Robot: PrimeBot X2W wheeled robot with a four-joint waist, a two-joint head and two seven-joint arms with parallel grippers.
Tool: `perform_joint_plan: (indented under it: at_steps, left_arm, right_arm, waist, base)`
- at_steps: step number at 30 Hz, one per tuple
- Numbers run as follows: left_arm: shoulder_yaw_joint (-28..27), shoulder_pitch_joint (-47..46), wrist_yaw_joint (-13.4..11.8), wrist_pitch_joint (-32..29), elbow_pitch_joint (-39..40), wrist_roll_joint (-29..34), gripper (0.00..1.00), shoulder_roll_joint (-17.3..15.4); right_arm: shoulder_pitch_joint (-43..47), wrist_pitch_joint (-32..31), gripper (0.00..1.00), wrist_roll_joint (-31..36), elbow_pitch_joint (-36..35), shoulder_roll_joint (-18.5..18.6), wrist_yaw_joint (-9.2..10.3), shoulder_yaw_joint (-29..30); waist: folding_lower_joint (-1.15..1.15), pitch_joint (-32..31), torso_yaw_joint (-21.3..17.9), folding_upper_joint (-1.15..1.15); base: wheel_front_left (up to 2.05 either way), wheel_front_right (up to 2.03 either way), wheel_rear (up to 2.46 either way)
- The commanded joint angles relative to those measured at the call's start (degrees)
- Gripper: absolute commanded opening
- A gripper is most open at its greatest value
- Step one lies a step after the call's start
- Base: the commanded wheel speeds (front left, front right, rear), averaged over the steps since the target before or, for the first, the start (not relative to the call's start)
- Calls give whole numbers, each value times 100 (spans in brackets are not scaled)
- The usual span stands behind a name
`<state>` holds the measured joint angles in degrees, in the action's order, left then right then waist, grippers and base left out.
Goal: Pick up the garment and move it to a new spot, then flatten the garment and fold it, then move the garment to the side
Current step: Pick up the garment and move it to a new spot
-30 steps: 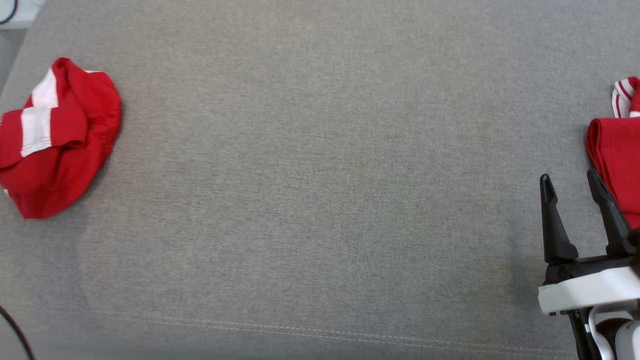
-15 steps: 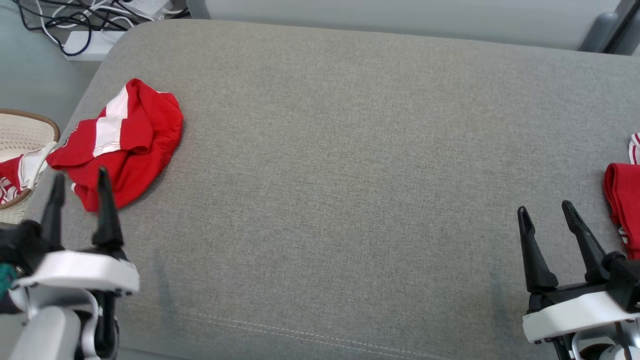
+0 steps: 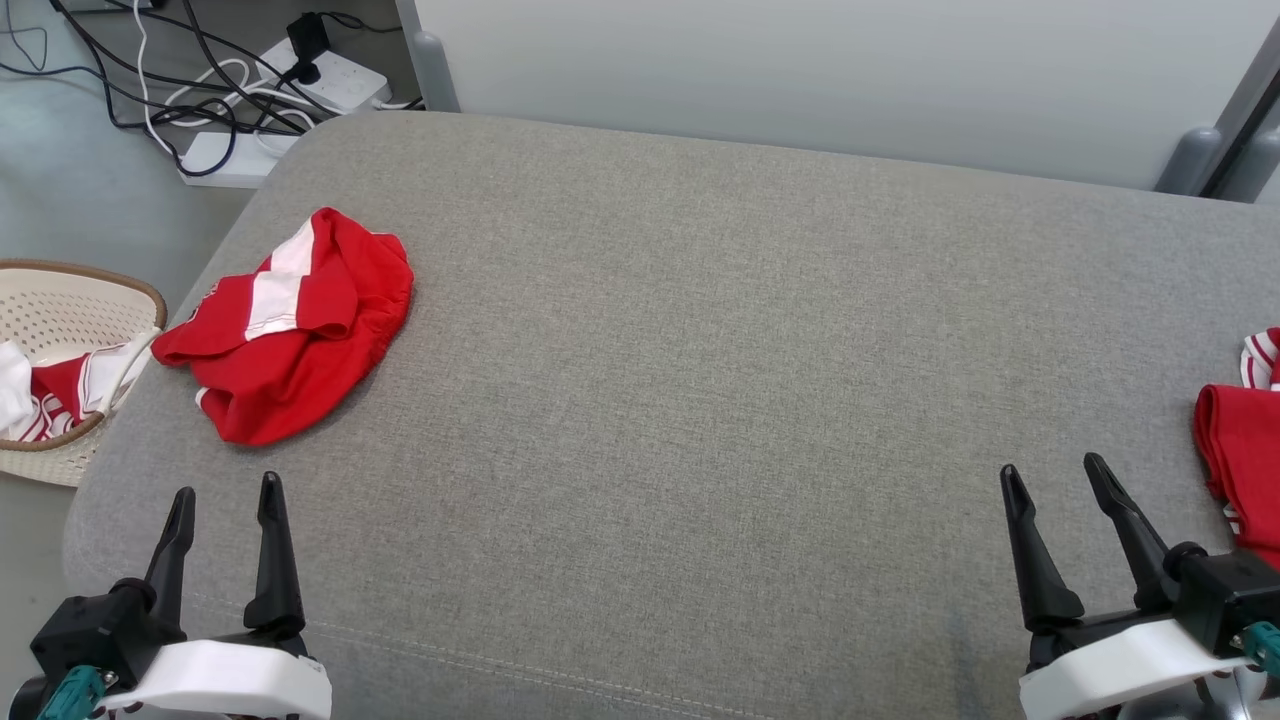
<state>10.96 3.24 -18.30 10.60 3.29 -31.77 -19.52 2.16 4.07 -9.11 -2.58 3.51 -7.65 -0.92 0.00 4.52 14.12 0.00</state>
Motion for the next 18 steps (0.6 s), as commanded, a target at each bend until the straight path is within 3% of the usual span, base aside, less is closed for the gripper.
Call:
perform_joint_plan:
  at_steps: [1,18]
  left_arm:
    - [-214,-171,-56,-5,171,46,100,-157]
    - [-131,-208,-137,-196,408,-8,100,-164]
  right_arm:
    - [-43,28,100,-36,-113,32,16,-154]
    - [-41,74,100,-79,-87,-26,16,-157]
  waist:
    - [0,-23,4,0]
    - [0,-31,9,0]
  base:
    - [0,0,0]
    - [0,0,0]
